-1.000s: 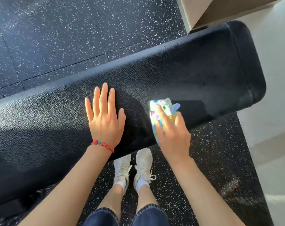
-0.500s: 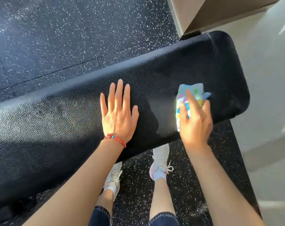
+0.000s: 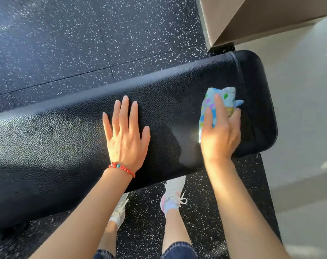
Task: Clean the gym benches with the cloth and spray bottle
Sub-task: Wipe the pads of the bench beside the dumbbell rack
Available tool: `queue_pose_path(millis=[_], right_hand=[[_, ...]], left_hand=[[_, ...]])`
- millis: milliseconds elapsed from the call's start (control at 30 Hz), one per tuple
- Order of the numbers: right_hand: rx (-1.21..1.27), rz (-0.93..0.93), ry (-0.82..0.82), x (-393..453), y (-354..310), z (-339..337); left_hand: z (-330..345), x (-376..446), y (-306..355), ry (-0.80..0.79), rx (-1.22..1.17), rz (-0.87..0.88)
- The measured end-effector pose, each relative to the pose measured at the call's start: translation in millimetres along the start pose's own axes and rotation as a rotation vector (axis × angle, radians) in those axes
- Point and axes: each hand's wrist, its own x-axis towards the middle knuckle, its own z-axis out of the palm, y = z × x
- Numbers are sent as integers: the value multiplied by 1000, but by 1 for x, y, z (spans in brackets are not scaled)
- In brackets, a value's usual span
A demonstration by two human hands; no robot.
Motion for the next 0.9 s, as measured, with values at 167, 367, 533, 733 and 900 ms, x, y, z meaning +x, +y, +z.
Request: queue_pose_path(millis=[167,367,533,733,900], right_hand=[[5,-443,-127,-10,-24,7],[39,-154,-40,46,-9,8],[34,-315,-80,24,-50,22],[-29,-580,-108,48,-16,12],[-77,-298,-46,91,44,-11]], left_hand=[[13,7,17,2,17,-20],[18,7,13,14,60,-12],[18,7,16,13,64,-20],[12,8,23,18,52,-36],[12,17,55,15,1,-4]])
